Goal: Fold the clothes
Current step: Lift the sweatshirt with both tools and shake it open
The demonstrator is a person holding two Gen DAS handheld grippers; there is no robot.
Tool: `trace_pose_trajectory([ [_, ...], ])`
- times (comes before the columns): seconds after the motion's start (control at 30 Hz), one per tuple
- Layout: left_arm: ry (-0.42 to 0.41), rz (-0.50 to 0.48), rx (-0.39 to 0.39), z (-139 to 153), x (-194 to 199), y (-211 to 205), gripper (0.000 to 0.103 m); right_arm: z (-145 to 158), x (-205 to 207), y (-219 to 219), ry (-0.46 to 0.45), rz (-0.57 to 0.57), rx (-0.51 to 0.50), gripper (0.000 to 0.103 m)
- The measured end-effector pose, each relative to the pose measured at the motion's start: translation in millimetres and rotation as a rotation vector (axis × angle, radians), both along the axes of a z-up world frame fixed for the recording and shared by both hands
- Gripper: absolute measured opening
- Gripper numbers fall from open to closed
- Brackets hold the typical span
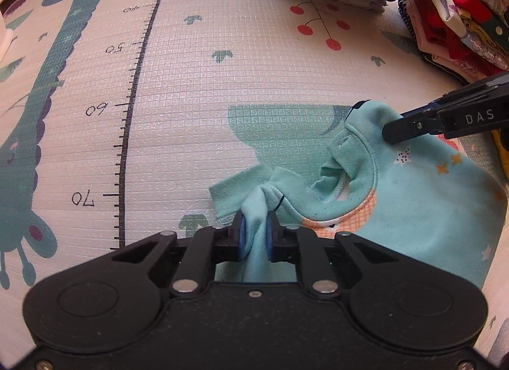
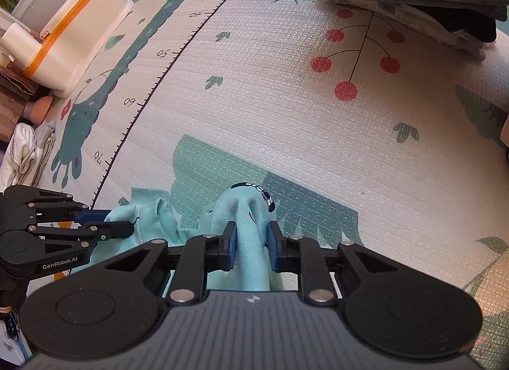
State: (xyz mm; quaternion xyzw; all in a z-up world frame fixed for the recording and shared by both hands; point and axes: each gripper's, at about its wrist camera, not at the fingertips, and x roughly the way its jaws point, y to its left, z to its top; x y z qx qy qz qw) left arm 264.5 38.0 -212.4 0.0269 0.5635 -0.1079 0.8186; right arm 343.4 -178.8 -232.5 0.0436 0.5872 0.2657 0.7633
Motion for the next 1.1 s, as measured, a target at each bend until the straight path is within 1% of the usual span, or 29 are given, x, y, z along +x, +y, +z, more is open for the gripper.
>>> trace_pose_trajectory([
  [0.07,-0.035,0.011,0.004,14.5,-7.6,-1.3,0.009,11.1,-7.2,-1.5,-0.023,-0.003,0.002,0.020],
  [0.17,-0.093,0.016,0.011,42.2,-18.1,-2.5,0.009,35.9,-19.0,-5.5,-0.067,-0.022,0.019,0.019],
  [0.33,-0.210,0.015,0.026,100.5,-28.6,-3.4,0.009,89.2,-35.6,-16.4,-0.150,-0.049,0.062,0.018],
  [0.57,-0.374,0.000,0.086,190.7,-26.8,-11.8,0.009,162.9,-46.2,-33.2,-0.265,-0.125,0.123,0.016],
  [0.7,-0.465,-0.005,0.149,236.5,-15.4,-19.3,0.008,208.9,-44.1,-33.4,-0.344,-0.158,0.144,0.015],
  [0.73,-0.498,-0.002,0.165,245.5,-13.1,-21.2,0.008,223.2,-42.1,-32.8,-0.371,-0.169,0.147,0.015],
  [0.87,-0.667,0.017,0.226,275.4,-8.4,-25.4,0.008,272.8,-32.8,-30.6,-0.494,-0.206,0.177,0.014],
  [0.97,-0.794,0.031,0.272,297.8,-4.8,-28.5,0.008,299.7,-27.4,-34.8,-0.599,-0.232,0.221,0.014],
  [1.0,-0.820,0.034,0.276,300.1,-3.9,-29.0,0.008,307.5,-26.4,-36.5,-0.636,-0.239,0.232,0.014],
  [1.03,-0.823,0.029,0.267,293.5,-3.9,-29.0,0.008,311.5,-26.4,-38.8,-0.673,-0.247,0.233,0.014],
  [1.1,-0.783,0.002,0.273,264.9,-7.7,-31.2,0.008,305.3,-26.2,-42.0,-0.725,-0.256,0.209,0.014],
])
